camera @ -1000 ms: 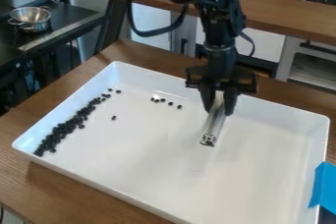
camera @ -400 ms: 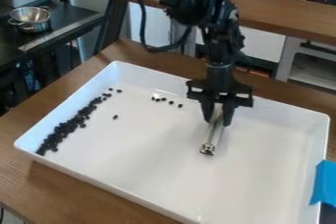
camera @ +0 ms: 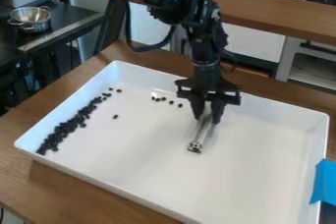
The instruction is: Sweep into pile
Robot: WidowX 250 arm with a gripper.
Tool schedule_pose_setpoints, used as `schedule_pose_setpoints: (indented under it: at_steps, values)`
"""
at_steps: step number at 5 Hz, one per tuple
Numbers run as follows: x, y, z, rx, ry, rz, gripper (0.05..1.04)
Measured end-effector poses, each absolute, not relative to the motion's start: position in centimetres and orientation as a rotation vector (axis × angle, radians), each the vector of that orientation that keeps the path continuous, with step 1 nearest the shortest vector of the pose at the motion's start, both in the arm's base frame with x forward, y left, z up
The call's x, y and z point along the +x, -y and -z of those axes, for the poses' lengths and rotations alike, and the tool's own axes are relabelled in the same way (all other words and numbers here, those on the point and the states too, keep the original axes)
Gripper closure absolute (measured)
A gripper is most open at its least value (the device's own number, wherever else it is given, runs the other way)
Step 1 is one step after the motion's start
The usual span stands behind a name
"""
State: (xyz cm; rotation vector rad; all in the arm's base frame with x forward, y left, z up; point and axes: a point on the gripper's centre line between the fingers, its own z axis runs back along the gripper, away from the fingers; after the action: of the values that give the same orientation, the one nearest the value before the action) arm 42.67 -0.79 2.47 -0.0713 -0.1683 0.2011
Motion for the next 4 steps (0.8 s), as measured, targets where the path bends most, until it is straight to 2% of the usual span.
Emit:
schedule_pose_setpoints:
  at_steps: [2,4]
  values:
    - [43.1,-7.3,-2.7,-0.056,0.175,-0.333,0.709]
    - [43.2,-11.6,-2.6,-0.04,0.179,-0.466,0.709]
